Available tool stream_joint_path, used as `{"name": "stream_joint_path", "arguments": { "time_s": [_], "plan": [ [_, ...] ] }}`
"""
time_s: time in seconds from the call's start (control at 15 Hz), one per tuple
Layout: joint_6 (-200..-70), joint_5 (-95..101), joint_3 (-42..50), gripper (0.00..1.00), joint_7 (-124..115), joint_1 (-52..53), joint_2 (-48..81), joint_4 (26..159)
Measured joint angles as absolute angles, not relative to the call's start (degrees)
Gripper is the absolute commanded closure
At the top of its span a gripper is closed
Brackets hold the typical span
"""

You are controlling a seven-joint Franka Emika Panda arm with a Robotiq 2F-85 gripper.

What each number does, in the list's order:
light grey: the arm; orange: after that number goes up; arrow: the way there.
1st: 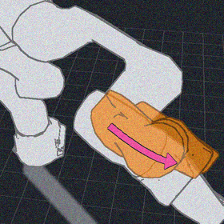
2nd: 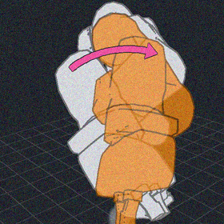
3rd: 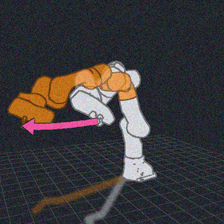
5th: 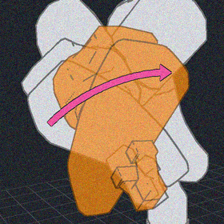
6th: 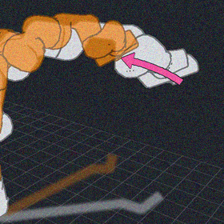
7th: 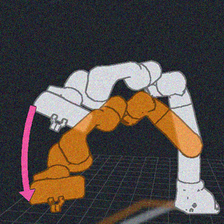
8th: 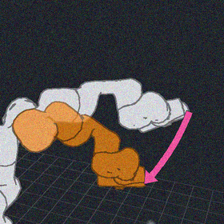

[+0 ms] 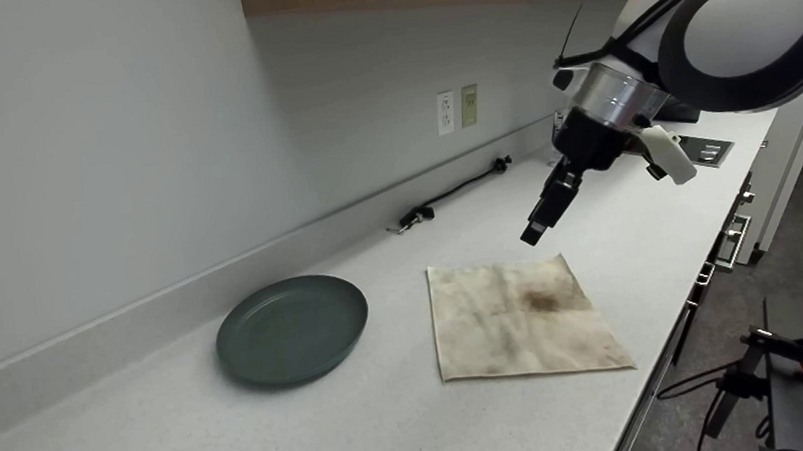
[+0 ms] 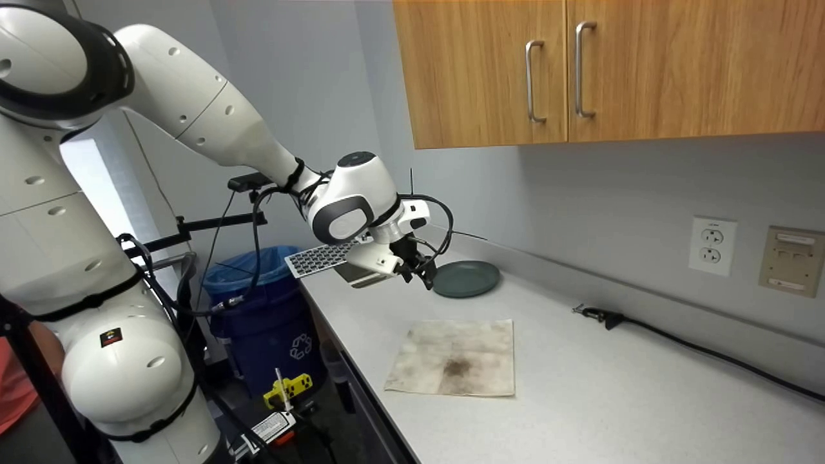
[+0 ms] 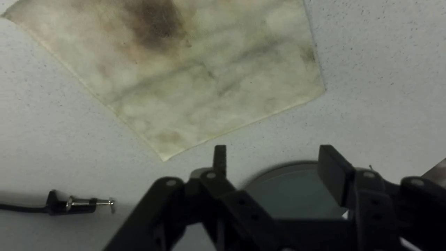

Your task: Spread the kitchen towel

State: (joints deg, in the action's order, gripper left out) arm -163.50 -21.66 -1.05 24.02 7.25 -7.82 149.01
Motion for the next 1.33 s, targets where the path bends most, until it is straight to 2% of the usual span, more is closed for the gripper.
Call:
{"name": "stream_joint_path", "arguments": {
  "time_s": [0.33, 1.33],
  "plan": [
    [-169.1, -26.2, -1.1, 0.00, 24.0, 8.1, -7.9, 150.3],
    [-169.3, -26.3, -1.1, 0.00, 24.0, 8.1, -7.6, 150.4]
  ]
}}
